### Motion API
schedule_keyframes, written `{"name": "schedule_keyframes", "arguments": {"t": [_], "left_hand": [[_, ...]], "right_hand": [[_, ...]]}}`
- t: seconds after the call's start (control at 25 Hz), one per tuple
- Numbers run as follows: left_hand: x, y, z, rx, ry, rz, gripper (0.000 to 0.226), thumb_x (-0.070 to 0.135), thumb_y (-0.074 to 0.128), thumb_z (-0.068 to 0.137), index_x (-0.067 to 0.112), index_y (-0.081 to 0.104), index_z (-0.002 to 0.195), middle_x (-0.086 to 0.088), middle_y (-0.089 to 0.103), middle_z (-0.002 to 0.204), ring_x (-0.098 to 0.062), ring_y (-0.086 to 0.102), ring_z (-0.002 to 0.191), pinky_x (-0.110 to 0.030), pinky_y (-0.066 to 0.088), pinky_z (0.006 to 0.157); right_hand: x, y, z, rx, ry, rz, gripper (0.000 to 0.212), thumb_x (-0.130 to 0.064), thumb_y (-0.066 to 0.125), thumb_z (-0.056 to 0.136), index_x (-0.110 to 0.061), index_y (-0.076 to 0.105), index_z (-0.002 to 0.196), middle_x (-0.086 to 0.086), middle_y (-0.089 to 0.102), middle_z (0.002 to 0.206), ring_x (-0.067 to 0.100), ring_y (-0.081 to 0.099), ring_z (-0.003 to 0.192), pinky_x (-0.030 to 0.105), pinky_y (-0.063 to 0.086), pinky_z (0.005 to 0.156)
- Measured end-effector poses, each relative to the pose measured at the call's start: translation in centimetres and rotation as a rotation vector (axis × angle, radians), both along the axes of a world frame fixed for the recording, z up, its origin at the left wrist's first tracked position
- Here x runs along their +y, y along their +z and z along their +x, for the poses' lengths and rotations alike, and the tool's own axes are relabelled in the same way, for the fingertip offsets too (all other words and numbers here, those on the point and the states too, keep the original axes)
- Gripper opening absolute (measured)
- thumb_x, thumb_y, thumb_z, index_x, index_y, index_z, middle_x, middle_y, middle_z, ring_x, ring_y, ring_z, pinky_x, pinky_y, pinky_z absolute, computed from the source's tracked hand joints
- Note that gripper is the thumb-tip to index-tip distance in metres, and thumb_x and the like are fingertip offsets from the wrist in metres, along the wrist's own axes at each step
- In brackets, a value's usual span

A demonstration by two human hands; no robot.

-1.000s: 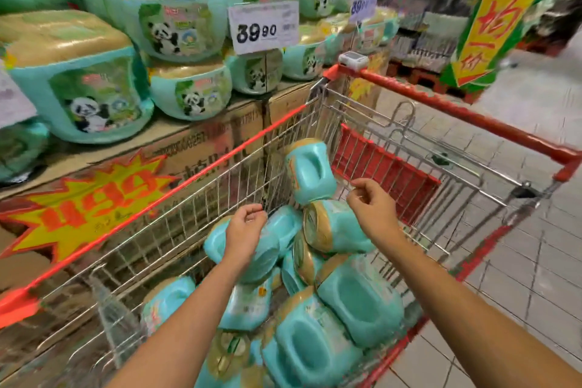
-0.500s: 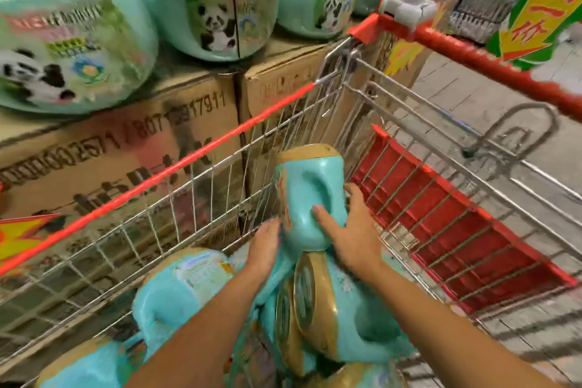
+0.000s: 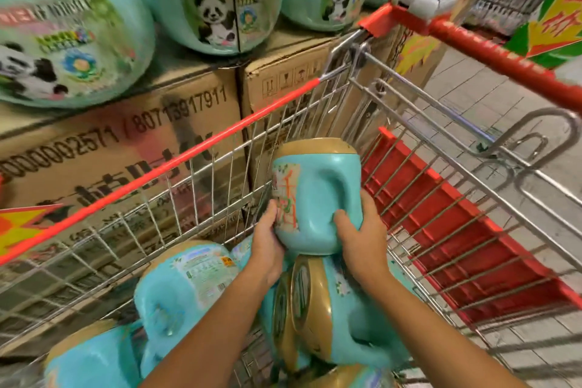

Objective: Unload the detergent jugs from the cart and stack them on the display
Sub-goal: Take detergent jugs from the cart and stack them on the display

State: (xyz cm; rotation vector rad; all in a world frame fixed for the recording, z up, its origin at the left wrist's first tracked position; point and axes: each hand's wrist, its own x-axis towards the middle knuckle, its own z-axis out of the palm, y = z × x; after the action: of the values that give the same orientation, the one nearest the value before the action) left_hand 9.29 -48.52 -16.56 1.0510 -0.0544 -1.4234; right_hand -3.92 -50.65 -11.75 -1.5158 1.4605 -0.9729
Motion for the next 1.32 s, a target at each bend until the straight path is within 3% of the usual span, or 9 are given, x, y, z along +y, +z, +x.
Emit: {"name": "schedule_keyframes", "arguments": {"t": [0.16, 0.36, 0.44, 0.56, 0.64, 0.76, 0.92, 1.08, 1.32], "left_hand": [[4.7, 4.1, 0.6, -0.098, 0.066, -0.064, 0.059, 0.039, 0.053, 0.087, 0.008, 0.05, 0.137, -0.016, 0.061, 0.132, -0.032, 0.058, 0.12, -0.054, 0.04, 0.107], [13.5, 10.4, 1.9, -0.258, 0.113, -0.198, 0.055, 0.033, 0.065, 0.073, 0.023, 0.054, 0.126, 0.005, 0.072, 0.113, -0.009, 0.069, 0.098, -0.034, 0.054, 0.077], [17.6, 12.7, 2.0, -0.277, 0.134, -0.227, 0.077, 0.039, 0.084, 0.058, 0.03, 0.052, 0.128, 0.006, 0.07, 0.12, -0.012, 0.069, 0.102, -0.029, 0.057, 0.072], [22.4, 15.7, 1.4, -0.304, 0.219, -0.255, 0.109, 0.046, 0.096, 0.036, 0.029, 0.052, 0.134, -0.001, 0.067, 0.125, -0.021, 0.067, 0.109, -0.038, 0.058, 0.081], [25.5, 16.6, 0.8, -0.374, 0.327, -0.245, 0.097, 0.04, 0.09, 0.05, 0.029, 0.05, 0.138, -0.003, 0.065, 0.129, -0.026, 0.064, 0.116, -0.047, 0.051, 0.094], [30.1, 17.3, 0.3, -0.435, 0.498, -0.225, 0.068, 0.025, 0.071, 0.072, 0.03, 0.051, 0.137, -0.007, 0.066, 0.128, -0.031, 0.063, 0.116, -0.053, 0.049, 0.098], [37.0, 17.7, -0.9, -0.443, 0.744, -0.193, 0.076, 0.036, 0.078, 0.066, 0.031, 0.052, 0.137, -0.008, 0.065, 0.129, -0.032, 0.064, 0.113, -0.045, 0.056, 0.088], [44.7, 17.8, -1.8, -0.487, 0.957, -0.154, 0.072, 0.037, 0.079, 0.07, 0.029, 0.053, 0.136, -0.008, 0.067, 0.125, -0.028, 0.067, 0.108, -0.035, 0.059, 0.079], [56.9, 18.7, -0.4, -0.595, 1.061, -0.148, 0.062, 0.041, 0.07, 0.076, 0.029, 0.054, 0.135, -0.007, 0.067, 0.125, -0.028, 0.067, 0.109, -0.032, 0.058, 0.077]], "right_hand": [[2.4, 4.2, 0.0, -0.125, 0.017, -0.009, 0.028, -0.025, 0.053, 0.069, -0.022, 0.061, 0.096, -0.015, 0.061, 0.075, 0.0, 0.054, 0.068, 0.026, 0.045, 0.065], [9.1, 9.5, -1.7, -0.49, 0.112, 0.007, 0.016, -0.014, 0.057, 0.068, -0.015, 0.062, 0.083, -0.005, 0.06, 0.073, 0.01, 0.055, 0.067, 0.023, 0.044, 0.059], [11.9, 10.3, -1.8, -0.604, 0.138, 0.099, 0.023, -0.014, 0.06, 0.067, -0.011, 0.067, 0.089, 0.014, 0.064, 0.082, 0.02, 0.06, 0.073, 0.032, 0.047, 0.063], [15.8, 10.6, -0.8, -0.659, 0.146, 0.244, 0.022, -0.004, 0.063, 0.079, -0.007, 0.07, 0.1, 0.013, 0.071, 0.086, 0.018, 0.065, 0.072, 0.029, 0.051, 0.061], [17.7, 10.8, -0.1, -0.65, 0.219, 0.307, 0.021, -0.002, 0.058, 0.087, -0.005, 0.069, 0.104, 0.009, 0.072, 0.087, 0.018, 0.065, 0.077, 0.031, 0.051, 0.068], [20.0, 11.9, 1.2, -0.609, 0.411, 0.319, 0.021, -0.004, 0.055, 0.088, -0.006, 0.068, 0.104, 0.01, 0.073, 0.096, 0.018, 0.064, 0.091, 0.037, 0.051, 0.079], [23.1, 13.7, 3.5, -0.544, 0.756, 0.37, 0.02, -0.015, 0.06, 0.08, -0.007, 0.067, 0.097, 0.002, 0.072, 0.08, 0.009, 0.066, 0.071, 0.02, 0.052, 0.059], [29.2, 14.3, 6.4, -0.461, 1.008, 0.415, 0.015, -0.011, 0.056, 0.086, -0.007, 0.067, 0.097, 0.0, 0.071, 0.082, 0.01, 0.064, 0.075, 0.024, 0.051, 0.065], [40.7, 15.7, 10.8, -0.379, 1.112, 0.379, 0.017, -0.009, 0.054, 0.092, -0.014, 0.07, 0.097, -0.003, 0.072, 0.084, 0.009, 0.064, 0.074, 0.027, 0.05, 0.065]]}}
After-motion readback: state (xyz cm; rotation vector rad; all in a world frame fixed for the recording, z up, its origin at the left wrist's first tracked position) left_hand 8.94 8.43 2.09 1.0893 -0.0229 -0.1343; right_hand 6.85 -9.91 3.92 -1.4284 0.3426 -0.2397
